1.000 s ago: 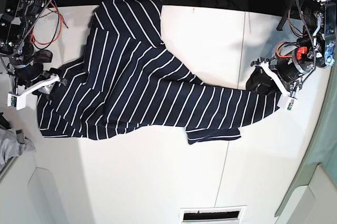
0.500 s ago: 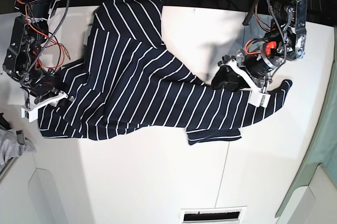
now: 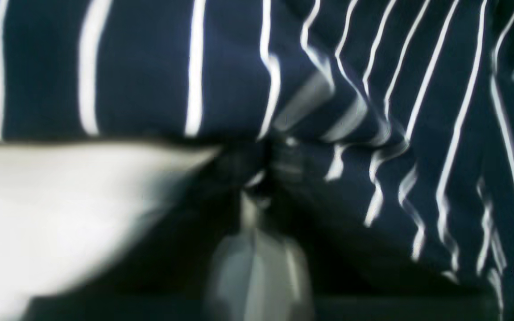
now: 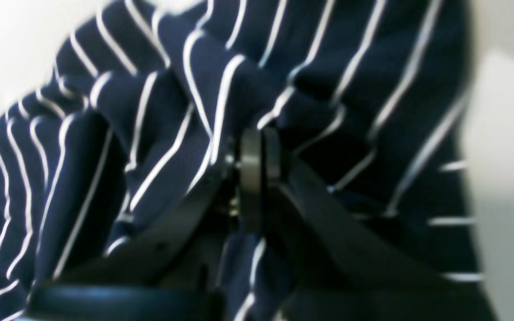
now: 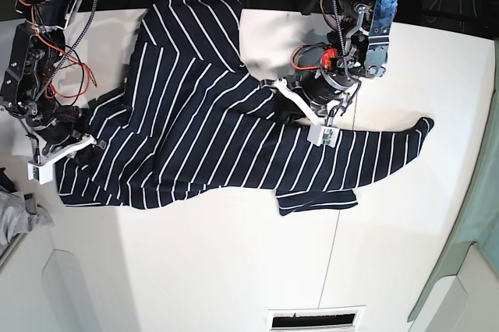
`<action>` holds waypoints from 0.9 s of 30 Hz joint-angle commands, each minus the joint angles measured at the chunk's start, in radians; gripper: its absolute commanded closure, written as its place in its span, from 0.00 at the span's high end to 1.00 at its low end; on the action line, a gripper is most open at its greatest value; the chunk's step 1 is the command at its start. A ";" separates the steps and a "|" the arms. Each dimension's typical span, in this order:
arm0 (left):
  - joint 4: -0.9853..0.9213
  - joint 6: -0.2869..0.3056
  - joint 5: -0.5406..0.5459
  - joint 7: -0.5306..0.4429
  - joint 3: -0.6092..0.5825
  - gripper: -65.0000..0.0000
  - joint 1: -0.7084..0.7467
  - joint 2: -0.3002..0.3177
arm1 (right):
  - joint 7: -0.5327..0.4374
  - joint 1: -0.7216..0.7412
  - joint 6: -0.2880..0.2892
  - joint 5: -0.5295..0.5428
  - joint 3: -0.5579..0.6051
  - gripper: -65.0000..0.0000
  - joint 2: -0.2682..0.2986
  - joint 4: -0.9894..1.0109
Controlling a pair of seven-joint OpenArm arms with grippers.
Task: Layout the t-shirt on the table in an organized manner, then fold the t-shirt properly
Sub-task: 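Grasp the shirt body with the left gripper and pull it toward the right gripper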
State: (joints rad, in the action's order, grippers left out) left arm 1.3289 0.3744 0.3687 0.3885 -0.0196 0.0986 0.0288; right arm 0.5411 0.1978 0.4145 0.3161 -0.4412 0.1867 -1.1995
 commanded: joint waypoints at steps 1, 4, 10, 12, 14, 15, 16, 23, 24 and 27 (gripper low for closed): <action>0.015 0.008 0.004 0.005 -0.001 0.00 -0.016 0.010 | -0.042 0.030 0.008 0.007 -0.002 0.00 0.031 -0.014; 0.050 0.032 0.004 0.043 -0.001 0.00 -0.014 0.061 | -0.051 0.054 0.010 -0.004 -0.002 0.00 0.093 -0.014; 0.196 0.203 0.176 0.242 -0.001 0.00 0.000 0.227 | -0.050 0.109 0.012 0.035 -0.002 0.00 0.245 -0.014; 0.229 0.234 0.259 0.286 -0.001 0.00 0.003 0.281 | -0.048 0.126 0.011 0.041 -0.002 0.00 0.277 -0.014; 0.247 0.268 0.315 0.328 -0.001 0.00 0.002 0.325 | -0.045 0.132 0.009 0.053 -0.002 0.00 0.298 -0.014; 0.251 0.276 0.336 0.344 -0.001 0.00 0.002 0.341 | -0.035 0.131 0.009 0.066 -0.002 0.00 0.304 -0.014; 0.250 0.282 0.356 0.356 -0.001 0.00 0.002 0.352 | -0.013 0.131 0.009 0.078 -0.002 0.16 0.307 -0.014; 0.250 0.296 0.367 0.381 -0.001 0.00 0.003 0.386 | 0.224 0.103 0.009 0.201 -0.010 0.60 0.309 -0.015; 0.250 0.296 0.368 0.396 -0.001 0.00 0.005 0.399 | 0.222 0.084 0.009 0.218 -0.016 0.60 0.309 -0.015; 0.249 0.296 0.373 0.425 -0.001 0.00 0.008 0.454 | 0.208 0.012 0.011 0.245 -0.024 0.60 0.308 -0.015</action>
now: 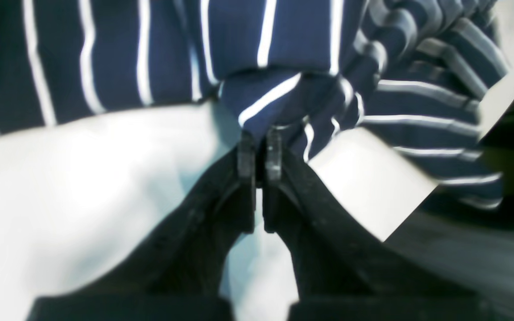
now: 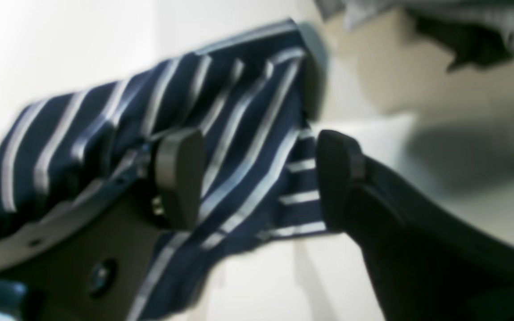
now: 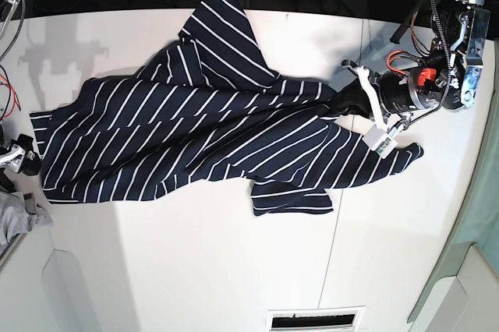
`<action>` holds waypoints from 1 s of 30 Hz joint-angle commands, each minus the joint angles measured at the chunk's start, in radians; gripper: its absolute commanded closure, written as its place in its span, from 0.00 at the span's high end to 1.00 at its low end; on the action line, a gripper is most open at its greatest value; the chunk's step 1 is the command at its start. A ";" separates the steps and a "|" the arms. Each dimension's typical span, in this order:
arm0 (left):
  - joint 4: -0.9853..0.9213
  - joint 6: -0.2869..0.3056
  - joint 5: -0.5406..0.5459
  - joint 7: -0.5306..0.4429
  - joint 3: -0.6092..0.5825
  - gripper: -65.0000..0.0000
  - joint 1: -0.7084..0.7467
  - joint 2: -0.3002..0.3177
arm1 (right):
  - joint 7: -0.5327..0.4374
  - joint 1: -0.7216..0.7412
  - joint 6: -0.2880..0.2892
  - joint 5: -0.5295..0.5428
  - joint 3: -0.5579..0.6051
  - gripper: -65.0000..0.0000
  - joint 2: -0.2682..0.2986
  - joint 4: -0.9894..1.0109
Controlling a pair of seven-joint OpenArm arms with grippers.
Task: Layout the t-shirt on the table in an organized manner, then fold the t-shirt properly
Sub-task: 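Grasp the shirt body with the left gripper and pull it toward the right gripper, then lift the shirt high with both grippers and shake it out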
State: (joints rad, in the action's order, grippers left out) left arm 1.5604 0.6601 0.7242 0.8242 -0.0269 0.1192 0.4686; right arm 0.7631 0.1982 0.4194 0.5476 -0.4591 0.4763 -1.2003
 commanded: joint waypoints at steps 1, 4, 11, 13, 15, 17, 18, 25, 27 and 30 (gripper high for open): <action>0.017 0.010 0.023 -0.012 0.006 0.00 -0.009 0.034 | -0.028 -0.012 0.005 0.008 -0.006 0.60 0.013 -0.014; 0.017 0.011 0.059 -0.011 0.006 0.00 -0.002 0.082 | -0.080 -0.074 -0.004 -0.009 -0.006 0.60 -0.017 -0.013; 0.017 0.034 0.157 -0.002 0.006 0.00 0.001 0.098 | -0.097 -0.133 0.061 0.056 -0.006 0.60 -0.119 -0.013; 0.017 0.038 0.180 0.030 0.006 0.20 0.001 0.097 | -0.112 -0.132 0.063 0.054 -0.006 0.60 -0.152 -0.013; 0.017 0.038 0.204 0.079 0.007 0.44 0.000 0.098 | -0.131 -0.130 0.055 0.027 -0.006 0.60 -0.184 -0.013; 0.018 0.038 0.249 0.121 0.008 0.50 0.001 0.102 | -0.145 -0.124 0.047 -0.013 -0.006 0.60 -0.214 -0.013; 0.019 0.038 0.285 0.132 0.010 0.50 0.001 0.106 | -0.147 -0.121 0.045 -0.022 -0.006 0.60 -0.223 -0.013; 0.203 0.038 0.305 0.081 0.108 0.50 0.112 0.069 | -0.164 -0.121 0.053 -0.016 -0.005 0.60 -0.217 -0.015; 0.290 0.038 0.246 0.037 0.103 0.50 0.161 0.030 | -0.169 -0.121 0.053 -0.002 -0.005 0.60 -0.216 -0.015; 0.393 0.038 0.106 -0.064 0.043 0.50 0.212 -0.051 | -0.176 -0.111 0.052 -0.002 -0.005 0.60 -0.219 -0.015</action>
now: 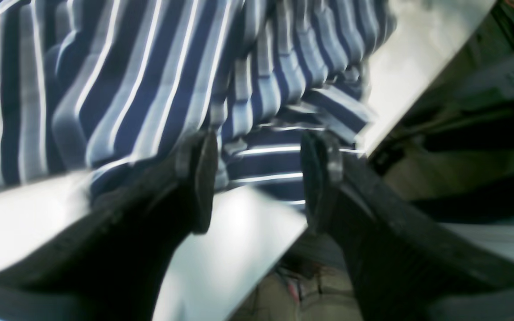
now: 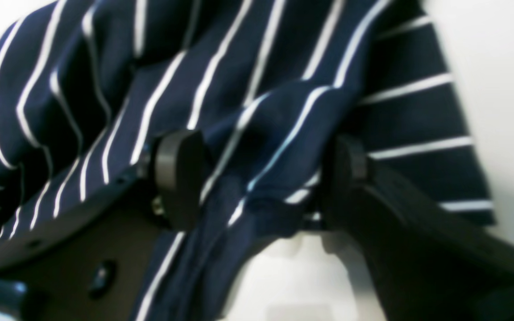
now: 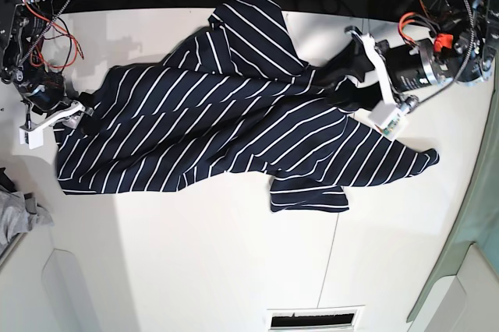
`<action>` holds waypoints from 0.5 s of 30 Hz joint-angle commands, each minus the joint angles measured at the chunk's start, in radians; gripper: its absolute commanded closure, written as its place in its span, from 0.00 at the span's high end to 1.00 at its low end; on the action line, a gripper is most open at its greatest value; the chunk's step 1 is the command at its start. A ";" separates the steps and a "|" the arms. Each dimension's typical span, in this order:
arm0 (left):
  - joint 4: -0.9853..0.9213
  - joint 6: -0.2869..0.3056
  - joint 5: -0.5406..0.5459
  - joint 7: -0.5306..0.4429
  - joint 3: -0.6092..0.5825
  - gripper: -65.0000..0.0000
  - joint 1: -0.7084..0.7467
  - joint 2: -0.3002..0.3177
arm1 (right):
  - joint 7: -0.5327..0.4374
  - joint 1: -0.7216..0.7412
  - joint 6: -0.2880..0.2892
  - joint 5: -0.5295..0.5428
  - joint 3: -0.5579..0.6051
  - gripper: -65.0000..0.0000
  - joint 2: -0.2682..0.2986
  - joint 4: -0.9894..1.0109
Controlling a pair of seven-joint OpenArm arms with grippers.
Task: Layout the t-shirt on the table in an organized manner, then fold the t-shirt properly
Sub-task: 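Lift the shirt high with both grippers and shake it out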
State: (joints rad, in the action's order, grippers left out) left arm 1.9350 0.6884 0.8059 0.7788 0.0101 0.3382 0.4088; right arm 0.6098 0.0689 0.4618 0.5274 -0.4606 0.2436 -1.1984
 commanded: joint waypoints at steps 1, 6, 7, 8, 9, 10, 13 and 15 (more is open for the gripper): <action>0.038 0.010 -0.028 -0.046 -0.028 0.50 -0.003 -0.019 | -0.023 0.022 0.010 0.014 -0.004 0.60 0.013 -0.017; 0.042 -0.031 -0.401 -0.199 -0.248 0.50 -0.008 -0.165 | -0.025 0.031 0.010 -0.009 -0.004 0.60 0.028 -0.017; 0.037 -0.056 -0.480 -0.234 -0.302 0.50 -0.009 -0.183 | -0.029 0.031 0.009 -0.011 -0.004 0.60 0.029 -0.017; 0.026 -0.077 -0.552 -0.269 -0.358 0.50 -0.014 -0.195 | -0.031 0.031 0.009 -0.012 -0.004 0.60 0.030 -0.017; 0.009 -0.091 -0.621 -0.294 -0.414 0.52 -0.021 -0.205 | -0.031 0.035 0.008 -0.012 -0.004 0.60 0.028 -0.017; -0.016 -0.116 -0.682 -0.311 -0.469 0.55 -0.029 -0.216 | -0.031 0.040 0.005 -0.015 -0.004 0.60 0.027 -0.017; -0.122 -0.275 -0.828 -0.334 -0.615 0.59 -0.067 -0.242 | -0.034 0.047 0.005 -0.021 -0.004 0.60 0.028 -0.017; -0.207 -0.412 -0.904 -0.334 -0.679 0.59 -0.110 -0.262 | -0.034 0.050 0.005 -0.039 -0.004 0.60 0.028 -0.017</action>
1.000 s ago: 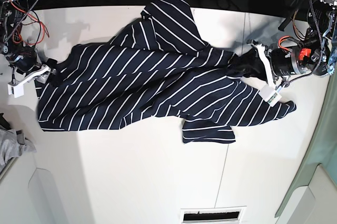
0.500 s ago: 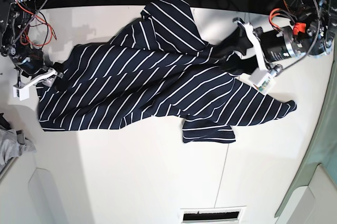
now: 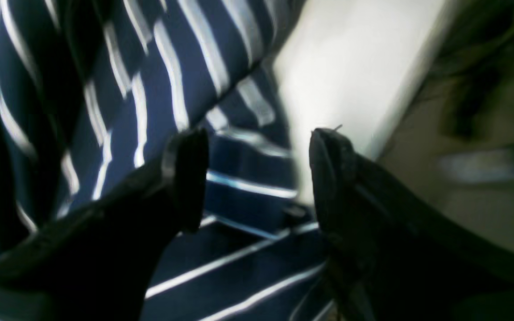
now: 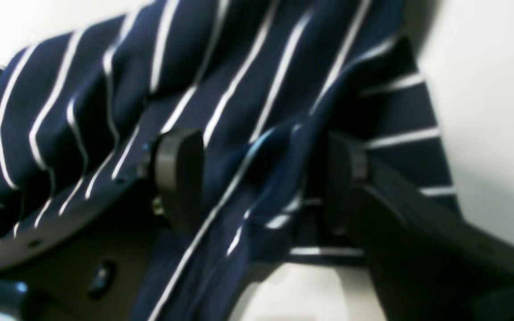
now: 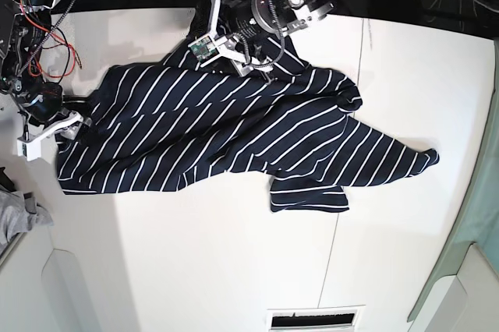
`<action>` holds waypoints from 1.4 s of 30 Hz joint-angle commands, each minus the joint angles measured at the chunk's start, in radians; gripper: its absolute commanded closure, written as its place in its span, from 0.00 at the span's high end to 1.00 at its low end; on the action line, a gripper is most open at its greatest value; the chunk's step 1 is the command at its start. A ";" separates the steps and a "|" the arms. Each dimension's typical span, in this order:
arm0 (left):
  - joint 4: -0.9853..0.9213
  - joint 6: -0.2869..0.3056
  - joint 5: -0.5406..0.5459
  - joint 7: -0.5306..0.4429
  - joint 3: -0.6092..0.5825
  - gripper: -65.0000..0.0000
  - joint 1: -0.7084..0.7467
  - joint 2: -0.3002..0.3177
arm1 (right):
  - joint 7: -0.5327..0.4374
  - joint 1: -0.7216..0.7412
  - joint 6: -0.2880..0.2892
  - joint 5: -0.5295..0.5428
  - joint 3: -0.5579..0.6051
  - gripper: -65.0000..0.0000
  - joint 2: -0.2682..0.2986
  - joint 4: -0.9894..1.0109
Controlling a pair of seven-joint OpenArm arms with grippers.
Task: Layout the t-shirt on the table in an organized manner, then fold the t-shirt properly
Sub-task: 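Lift the shirt high with both grippers and shake it out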
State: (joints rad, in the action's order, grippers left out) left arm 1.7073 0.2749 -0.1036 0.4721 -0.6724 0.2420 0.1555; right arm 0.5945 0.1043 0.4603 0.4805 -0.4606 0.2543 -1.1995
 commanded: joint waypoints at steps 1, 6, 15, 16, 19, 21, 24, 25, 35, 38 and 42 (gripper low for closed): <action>-0.019 -0.043 -0.019 -0.027 -0.013 0.59 -0.037 -0.021 | -0.019 0.014 0.006 0.002 -0.004 0.60 0.017 -0.016; -0.146 -0.001 -0.033 -0.029 -0.064 0.59 -0.087 -0.065 | -0.031 0.014 0.006 0.002 -0.004 0.60 0.014 -0.016; -0.178 -0.002 -0.105 -0.026 -0.092 0.00 -0.093 -0.064 | -0.051 0.023 -0.047 -0.002 0.000 0.34 0.012 0.044; -0.177 -0.002 -0.107 -0.026 -0.092 0.00 -0.093 -0.063 | -0.054 0.023 -0.046 -0.002 0.000 0.27 0.011 0.053; -0.173 -0.006 -0.107 -0.024 -0.092 0.00 -0.098 -0.056 | -0.078 0.023 -0.031 -0.002 0.000 0.13 0.012 0.066; -0.163 -0.027 -0.107 -0.011 -0.092 0.00 -0.098 -0.055 | -0.096 0.033 0.009 -0.002 0.000 0.00 0.013 0.063; -0.106 -0.069 -0.115 0.025 -0.092 0.00 -0.098 -0.043 | -0.097 0.067 0.079 0.021 0.000 0.00 0.020 0.062; -0.079 -0.096 -0.120 0.034 -0.092 0.00 -0.098 -0.033 | -0.097 0.082 0.085 0.039 0.000 0.00 0.023 0.062; -0.005 -0.174 -0.128 0.050 0.297 0.00 -0.272 0.130 | -0.079 0.438 0.088 0.114 0.150 0.00 0.023 0.063; -0.005 -0.122 0.016 0.080 0.454 0.00 -0.364 0.202 | -0.064 0.599 0.096 0.114 0.247 0.00 0.023 0.063; 0.082 -0.008 0.166 0.103 0.566 0.00 -0.419 0.303 | 0.006 0.792 0.094 0.115 0.280 0.00 0.024 0.056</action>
State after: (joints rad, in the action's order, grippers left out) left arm 1.7752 0.2901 0.0952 0.5598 -0.1162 -0.1661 0.4465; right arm 0.6510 0.8539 0.5735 0.5938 -0.1661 0.2508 -1.1233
